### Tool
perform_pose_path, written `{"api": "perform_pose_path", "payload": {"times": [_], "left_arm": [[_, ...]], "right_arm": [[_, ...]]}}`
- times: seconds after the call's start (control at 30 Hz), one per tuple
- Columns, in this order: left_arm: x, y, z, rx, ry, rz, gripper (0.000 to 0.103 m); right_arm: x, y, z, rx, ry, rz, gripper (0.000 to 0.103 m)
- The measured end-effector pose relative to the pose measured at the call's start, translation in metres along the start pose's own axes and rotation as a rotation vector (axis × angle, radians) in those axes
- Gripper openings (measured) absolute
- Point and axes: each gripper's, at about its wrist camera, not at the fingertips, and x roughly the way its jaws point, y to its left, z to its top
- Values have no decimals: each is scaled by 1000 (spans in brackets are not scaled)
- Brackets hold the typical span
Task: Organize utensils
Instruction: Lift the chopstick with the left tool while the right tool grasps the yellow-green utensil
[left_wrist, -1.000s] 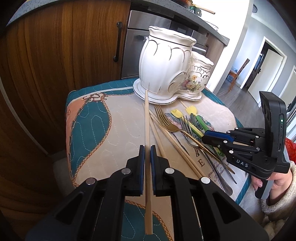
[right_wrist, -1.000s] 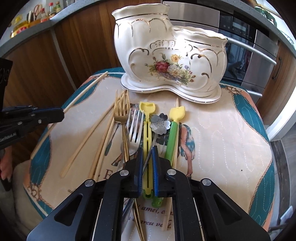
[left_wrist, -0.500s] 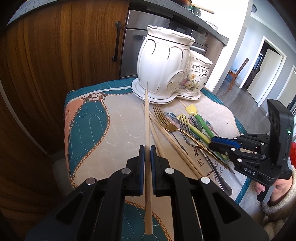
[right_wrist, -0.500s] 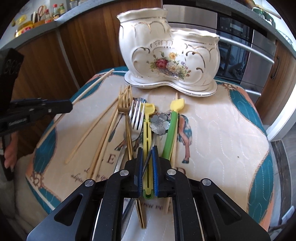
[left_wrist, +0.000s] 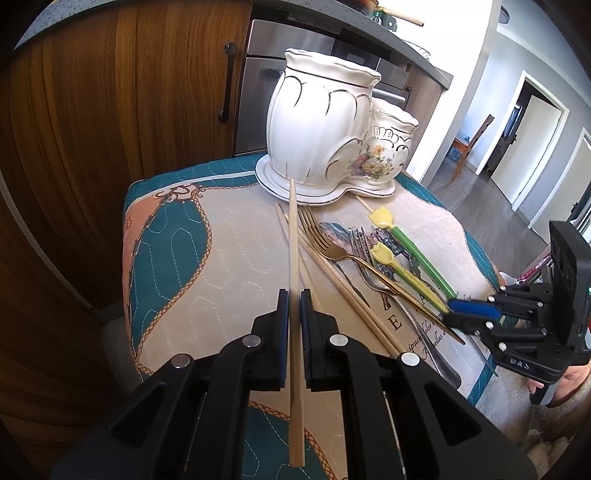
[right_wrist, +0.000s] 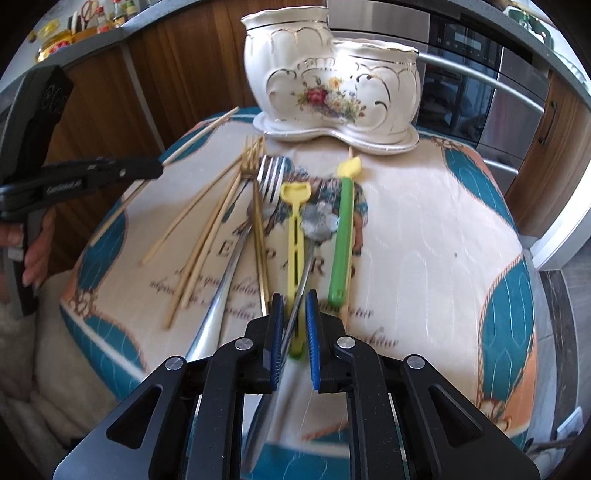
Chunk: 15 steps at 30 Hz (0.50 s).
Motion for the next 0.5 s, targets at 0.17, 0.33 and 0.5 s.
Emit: {"api": "perform_pose_path", "payload": {"times": [0.17,0.33,0.5], "left_arm": [[0,-2,0,3,0,-5,6],[0,-3,0,6,-1,-9,6],[-1,-3,0,6,-4,-10,6]], "right_arm": [[-9,2,-10,-22,1,-29,14],[-16,1,-13,-17,-15,-29,11],[-21,-3,-17,-26,-21,-43,9]]}}
